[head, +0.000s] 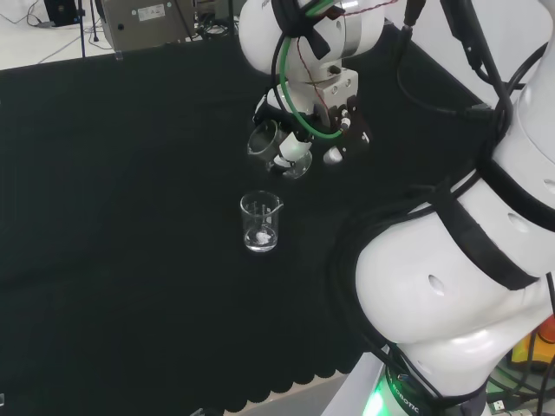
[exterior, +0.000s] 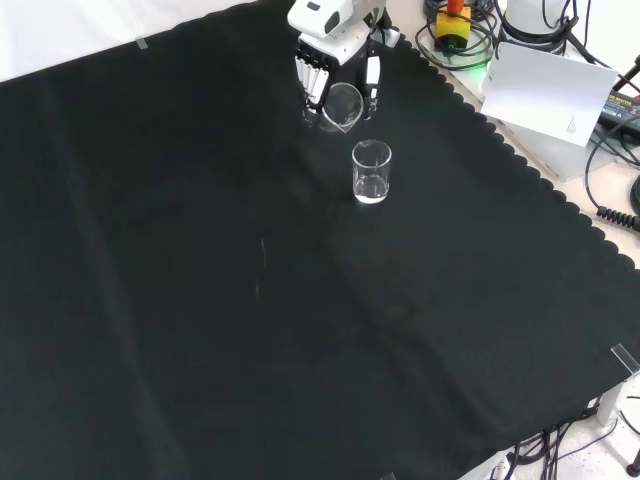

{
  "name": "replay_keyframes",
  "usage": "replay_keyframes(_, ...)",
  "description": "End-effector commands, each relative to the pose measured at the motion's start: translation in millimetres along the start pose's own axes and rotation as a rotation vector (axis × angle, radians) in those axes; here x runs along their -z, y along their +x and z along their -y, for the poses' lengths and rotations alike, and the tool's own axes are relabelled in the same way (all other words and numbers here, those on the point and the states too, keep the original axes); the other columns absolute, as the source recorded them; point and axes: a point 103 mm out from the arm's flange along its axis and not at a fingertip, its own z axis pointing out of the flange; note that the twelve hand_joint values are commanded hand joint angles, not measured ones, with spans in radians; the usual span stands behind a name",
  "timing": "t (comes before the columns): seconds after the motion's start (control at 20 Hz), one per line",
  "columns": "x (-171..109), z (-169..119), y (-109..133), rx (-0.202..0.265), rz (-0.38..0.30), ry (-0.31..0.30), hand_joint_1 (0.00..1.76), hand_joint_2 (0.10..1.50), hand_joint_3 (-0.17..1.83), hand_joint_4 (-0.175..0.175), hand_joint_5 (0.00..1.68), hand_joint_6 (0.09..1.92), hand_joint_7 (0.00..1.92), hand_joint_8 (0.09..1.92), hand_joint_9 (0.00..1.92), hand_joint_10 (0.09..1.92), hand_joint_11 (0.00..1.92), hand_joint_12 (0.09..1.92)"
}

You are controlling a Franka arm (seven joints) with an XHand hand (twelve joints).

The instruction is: Place the beaker back on the table.

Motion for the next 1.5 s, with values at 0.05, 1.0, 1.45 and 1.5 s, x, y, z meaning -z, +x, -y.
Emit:
replay_keyframes(0.05,-11,-13,-13,-0.022,-0.082,-0.048,1.3,1.02,-0.17,-0.057,1.49,0.09,1.59,0.09,1.68,0.09,1.48,0.56)
replay_keyframes(1.0,-46,-100,-54,-0.077,-0.243,-0.164,1.3,1.03,-0.17,-0.031,1.49,0.09,1.51,0.23,1.66,0.09,1.46,0.55)
replay_keyframes(1.45,-82,-138,-69,-0.088,-0.384,-0.209,1.3,1.02,-0.17,-0.027,1.49,0.09,1.53,0.17,1.65,0.09,1.45,0.55)
replay_keyframes(1.5,-85,-140,-71,-0.085,-0.4,-0.215,1.3,1.02,-0.17,-0.027,1.49,0.09,1.53,0.17,1.65,0.09,1.45,0.55)
